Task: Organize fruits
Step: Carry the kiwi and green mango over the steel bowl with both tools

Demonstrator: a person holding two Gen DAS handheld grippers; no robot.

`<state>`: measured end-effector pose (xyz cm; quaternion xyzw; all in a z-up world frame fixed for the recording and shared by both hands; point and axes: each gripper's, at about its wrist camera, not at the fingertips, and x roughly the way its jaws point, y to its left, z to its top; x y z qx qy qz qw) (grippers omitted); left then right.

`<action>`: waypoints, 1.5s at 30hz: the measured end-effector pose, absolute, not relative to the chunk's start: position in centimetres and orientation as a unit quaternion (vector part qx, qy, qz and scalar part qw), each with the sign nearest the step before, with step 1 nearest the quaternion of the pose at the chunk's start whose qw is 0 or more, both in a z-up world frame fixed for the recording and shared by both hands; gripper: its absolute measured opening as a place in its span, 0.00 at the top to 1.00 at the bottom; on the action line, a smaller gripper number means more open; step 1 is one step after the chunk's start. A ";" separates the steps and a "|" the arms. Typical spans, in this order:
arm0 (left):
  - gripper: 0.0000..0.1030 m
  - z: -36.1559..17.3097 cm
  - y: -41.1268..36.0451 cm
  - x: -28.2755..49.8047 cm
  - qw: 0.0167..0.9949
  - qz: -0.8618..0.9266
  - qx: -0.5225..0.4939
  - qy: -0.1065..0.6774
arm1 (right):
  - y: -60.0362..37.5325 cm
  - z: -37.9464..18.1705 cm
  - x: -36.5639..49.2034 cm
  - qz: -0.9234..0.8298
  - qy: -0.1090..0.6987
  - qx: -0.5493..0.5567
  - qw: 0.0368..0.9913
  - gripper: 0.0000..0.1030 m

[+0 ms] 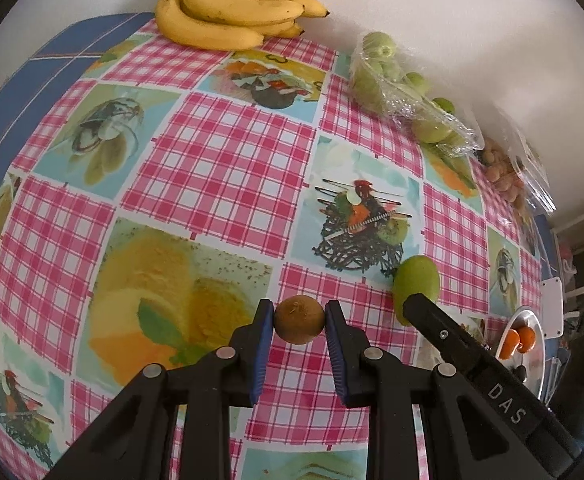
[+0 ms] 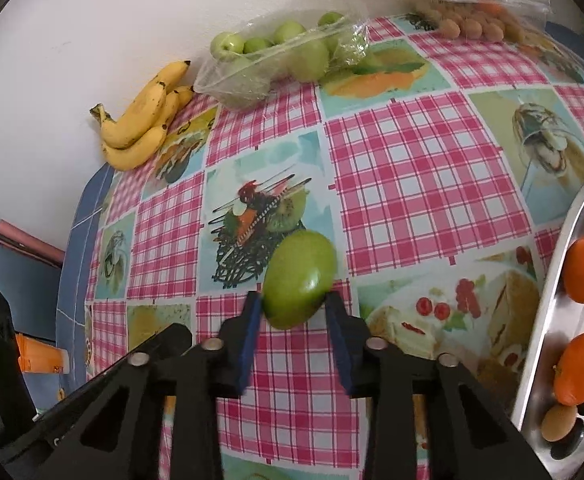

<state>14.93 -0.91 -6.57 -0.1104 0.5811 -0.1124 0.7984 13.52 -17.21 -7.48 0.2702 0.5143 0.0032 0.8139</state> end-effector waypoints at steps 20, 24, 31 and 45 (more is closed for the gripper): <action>0.73 -7.7 0.2 15.8 0.792 -0.103 -0.127 0.588 | -16.1 -8.8 16.5 -0.014 0.533 0.251 0.808 0.59; 0.73 -7.4 -0.1 15.7 0.793 -0.107 -0.124 0.586 | -15.5 -8.3 16.2 -0.014 0.534 0.227 0.815 0.61; 0.73 -5.3 -1.8 14.7 0.806 -0.124 -0.101 0.570 | -17.0 -5.2 12.8 -0.023 0.518 0.231 0.823 0.61; 0.73 -1.3 -15.6 8.7 0.795 -0.273 0.017 0.542 | -29.7 -2.8 1.2 -0.139 0.501 0.290 0.804 0.61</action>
